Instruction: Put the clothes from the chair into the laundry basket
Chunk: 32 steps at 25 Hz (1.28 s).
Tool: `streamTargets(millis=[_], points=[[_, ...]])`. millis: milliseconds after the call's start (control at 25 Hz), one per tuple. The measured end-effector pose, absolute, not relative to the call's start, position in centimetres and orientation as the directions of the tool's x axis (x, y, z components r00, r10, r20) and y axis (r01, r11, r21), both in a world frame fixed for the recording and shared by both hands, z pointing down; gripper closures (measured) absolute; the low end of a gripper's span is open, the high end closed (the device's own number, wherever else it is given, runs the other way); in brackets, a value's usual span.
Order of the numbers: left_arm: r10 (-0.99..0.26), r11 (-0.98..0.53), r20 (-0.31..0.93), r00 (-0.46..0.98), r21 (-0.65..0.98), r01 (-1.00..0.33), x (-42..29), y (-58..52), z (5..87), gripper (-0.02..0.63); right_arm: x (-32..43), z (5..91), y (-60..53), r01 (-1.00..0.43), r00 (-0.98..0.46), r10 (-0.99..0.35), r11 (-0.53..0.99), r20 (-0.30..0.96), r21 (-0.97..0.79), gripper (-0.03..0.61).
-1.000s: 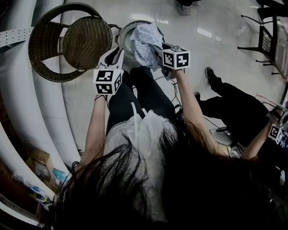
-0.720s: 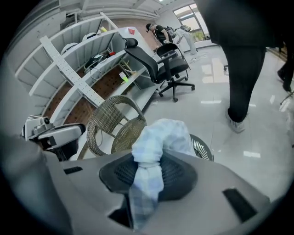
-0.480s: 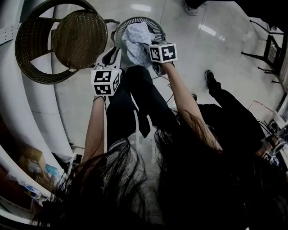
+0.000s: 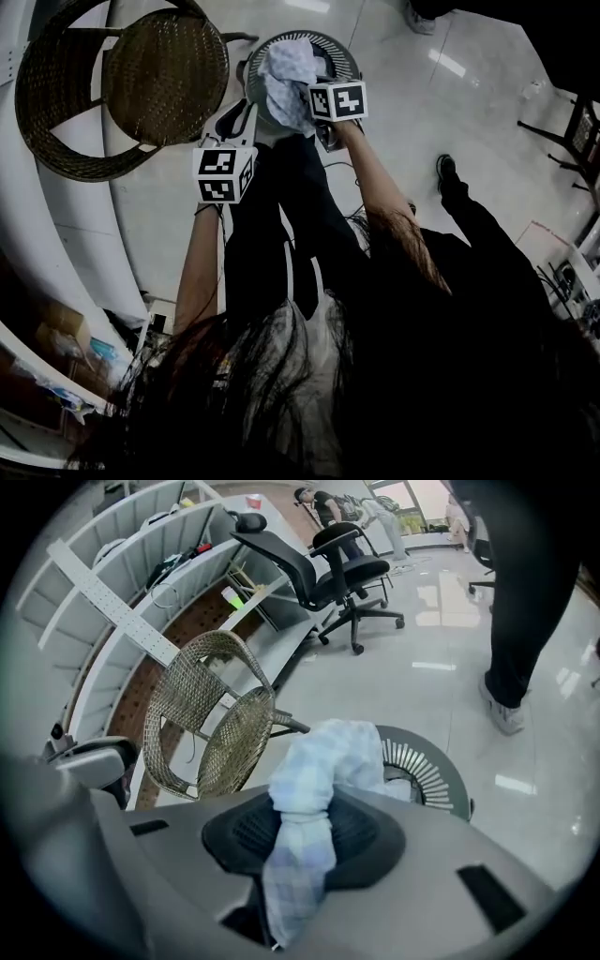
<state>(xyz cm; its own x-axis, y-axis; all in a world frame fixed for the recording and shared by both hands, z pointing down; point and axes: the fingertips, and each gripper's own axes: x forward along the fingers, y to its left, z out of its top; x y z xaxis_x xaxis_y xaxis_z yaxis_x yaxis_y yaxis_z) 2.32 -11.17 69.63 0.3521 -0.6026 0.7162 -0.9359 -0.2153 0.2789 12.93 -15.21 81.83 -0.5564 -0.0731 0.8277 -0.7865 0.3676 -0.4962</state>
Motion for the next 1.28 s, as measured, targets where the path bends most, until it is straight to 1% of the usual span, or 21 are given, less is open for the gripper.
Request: streamTargets(millis=[120, 240, 320, 600, 800, 960, 1280], points=[[-0.596, -0.217, 0.718, 0.36, 0.288, -0.933, 2.4, -11.2, 70.3, 0.54, 12.4, 83.4, -15.4, -0.787, -0.57, -0.065, 0.329, 0.819, -0.522, 0.455], [-0.586, -0.221, 0.722, 0.368, 0.294, -0.93, 2.4, -11.2, 71.1, 0.54, 11.6, 84.5, -15.6, -0.775, -0.598, -0.054, 0.292, 0.8, -0.56, 0.378], [-0.581, -0.221, 0.725, 0.371, 0.298, -0.929, 2.4, -11.2, 71.6, 0.54, 11.1, 84.8, -15.7, -0.769, -0.608, -0.049, 0.283, 0.793, -0.573, 0.365], [-0.569, -0.22, 0.732, 0.375, 0.304, -0.927, 2.4, -10.9, 71.9, 0.54, 11.3, 84.6, -14.9, -0.762, -0.606, -0.033, 0.308, 0.794, -0.569, 0.364], [-0.569, -0.234, 0.727, 0.384, 0.304, -0.923, 2.5, -11.4, 71.8, 0.54, 11.4, 84.5, -15.0, -0.765, -0.61, -0.052, 0.301, 0.791, -0.57, 0.364], [-0.575, -0.241, 0.722, 0.384, 0.298, -0.923, 2.3, -11.7, 71.1, 0.54, 11.3, 83.0, -15.7, -0.765, -0.622, -0.108, 0.297, 0.775, -0.572, 0.364], [-0.593, -0.271, 0.703, 0.394, 0.287, -0.919, 2.6, -11.3, 67.7, 0.54, 13.1, 76.0, -16.2, -0.759, -0.651, -0.298, 0.265, 0.698, -0.595, 0.365]])
